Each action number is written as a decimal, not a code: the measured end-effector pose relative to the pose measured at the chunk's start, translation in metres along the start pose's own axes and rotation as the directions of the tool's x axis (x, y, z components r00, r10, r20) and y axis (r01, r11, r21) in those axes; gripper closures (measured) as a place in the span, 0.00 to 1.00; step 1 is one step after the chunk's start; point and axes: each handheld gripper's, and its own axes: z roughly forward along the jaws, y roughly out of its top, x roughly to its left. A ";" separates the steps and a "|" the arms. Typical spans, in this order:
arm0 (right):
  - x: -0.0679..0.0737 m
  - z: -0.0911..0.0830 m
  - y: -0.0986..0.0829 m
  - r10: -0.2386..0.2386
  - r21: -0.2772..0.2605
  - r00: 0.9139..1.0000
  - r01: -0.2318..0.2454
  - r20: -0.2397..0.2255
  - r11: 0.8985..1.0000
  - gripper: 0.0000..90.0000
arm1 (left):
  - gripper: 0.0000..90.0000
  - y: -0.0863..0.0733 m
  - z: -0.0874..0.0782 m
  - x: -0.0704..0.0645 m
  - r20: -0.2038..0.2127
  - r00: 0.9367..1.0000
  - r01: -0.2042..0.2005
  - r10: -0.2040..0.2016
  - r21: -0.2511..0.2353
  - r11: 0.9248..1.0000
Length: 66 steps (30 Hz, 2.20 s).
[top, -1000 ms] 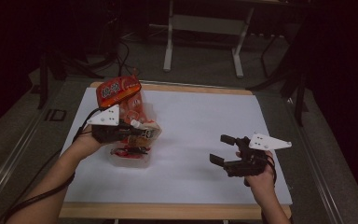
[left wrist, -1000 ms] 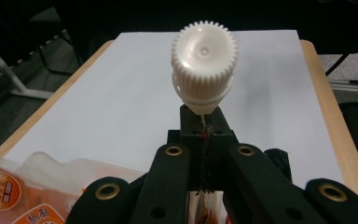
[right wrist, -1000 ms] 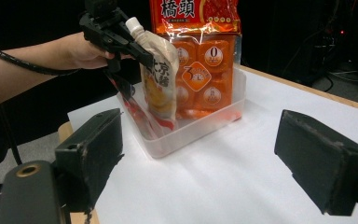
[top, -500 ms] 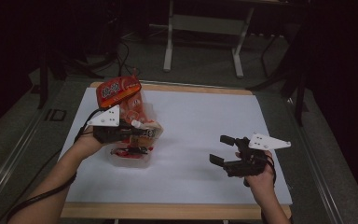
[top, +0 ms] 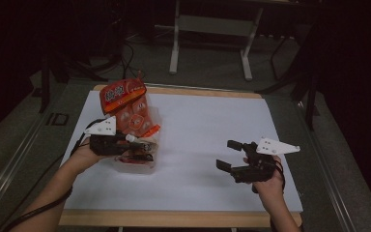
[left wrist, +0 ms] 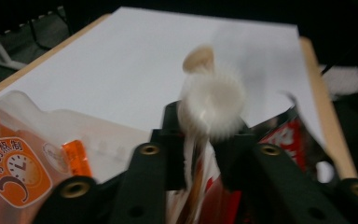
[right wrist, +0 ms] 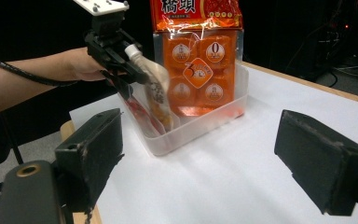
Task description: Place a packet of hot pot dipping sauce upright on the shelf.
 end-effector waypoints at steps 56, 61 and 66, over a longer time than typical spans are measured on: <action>0.003 0.000 -0.010 0.002 0.037 1.000 -0.003 0.010 0.999 0.17 | 0.04 0.085 0.026 -0.099 -0.007 0.997 0.077 -0.079 -0.157 0.985; 0.003 0.001 -0.015 0.007 0.049 1.000 -0.008 0.012 0.999 0.17 | 0.04 0.082 0.035 -0.111 0.021 0.998 0.062 -0.059 -0.147 0.987; 0.003 0.001 -0.020 0.016 0.057 1.000 -0.016 0.008 0.998 0.17 | 0.04 0.078 0.044 -0.122 0.041 0.998 0.055 -0.050 -0.139 0.989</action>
